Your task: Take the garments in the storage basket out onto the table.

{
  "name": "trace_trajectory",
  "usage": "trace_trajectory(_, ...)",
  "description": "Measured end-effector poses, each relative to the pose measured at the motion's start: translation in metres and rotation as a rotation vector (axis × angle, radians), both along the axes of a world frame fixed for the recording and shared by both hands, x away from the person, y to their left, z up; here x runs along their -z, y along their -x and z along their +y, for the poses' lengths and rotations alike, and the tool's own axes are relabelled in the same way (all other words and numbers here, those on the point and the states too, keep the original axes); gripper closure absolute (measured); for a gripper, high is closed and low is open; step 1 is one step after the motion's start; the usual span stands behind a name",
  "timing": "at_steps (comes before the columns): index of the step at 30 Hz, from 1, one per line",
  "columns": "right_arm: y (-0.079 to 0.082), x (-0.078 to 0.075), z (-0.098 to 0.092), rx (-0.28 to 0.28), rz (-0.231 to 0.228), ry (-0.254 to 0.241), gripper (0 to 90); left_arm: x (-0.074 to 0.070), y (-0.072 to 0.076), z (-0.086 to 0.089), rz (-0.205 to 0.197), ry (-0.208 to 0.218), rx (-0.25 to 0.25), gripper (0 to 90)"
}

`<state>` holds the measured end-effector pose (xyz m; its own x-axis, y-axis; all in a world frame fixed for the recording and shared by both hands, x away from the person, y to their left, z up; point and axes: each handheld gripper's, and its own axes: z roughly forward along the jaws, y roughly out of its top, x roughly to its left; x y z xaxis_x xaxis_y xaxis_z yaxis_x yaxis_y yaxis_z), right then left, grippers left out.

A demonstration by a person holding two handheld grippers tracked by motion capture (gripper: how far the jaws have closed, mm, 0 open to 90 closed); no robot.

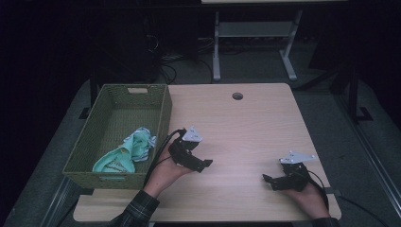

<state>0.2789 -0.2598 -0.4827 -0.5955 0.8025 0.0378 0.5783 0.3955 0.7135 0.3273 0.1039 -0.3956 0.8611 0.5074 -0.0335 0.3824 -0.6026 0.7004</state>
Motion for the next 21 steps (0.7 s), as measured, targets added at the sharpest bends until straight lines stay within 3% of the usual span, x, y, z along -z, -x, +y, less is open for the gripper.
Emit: trace_trajectory(21,0.000,0.000,0.000,-0.001,0.000,0.002,7.1,-0.024,-0.004,0.006,0.006,0.031,0.036,13.9)
